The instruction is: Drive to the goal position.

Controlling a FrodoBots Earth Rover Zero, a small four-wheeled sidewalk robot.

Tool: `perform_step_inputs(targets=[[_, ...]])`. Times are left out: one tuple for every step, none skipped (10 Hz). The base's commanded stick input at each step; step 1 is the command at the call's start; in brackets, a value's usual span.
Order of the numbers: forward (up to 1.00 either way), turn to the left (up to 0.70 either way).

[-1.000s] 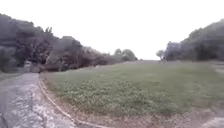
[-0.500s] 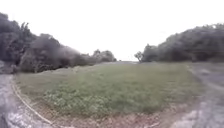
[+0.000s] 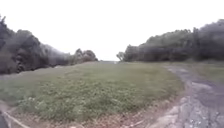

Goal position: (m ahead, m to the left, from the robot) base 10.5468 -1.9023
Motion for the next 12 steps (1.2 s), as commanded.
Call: perform_step_inputs(targets=[[0.00, -0.45], [0.00, -0.45], [0.00, -0.45], [0.00, -0.45], [0.00, -0.45], [0.00, -0.45], [0.00, -0.45], [0.00, -0.45], [0.00, -0.45], [0.00, -0.45], [0.00, -0.45], [0.00, -0.45]])
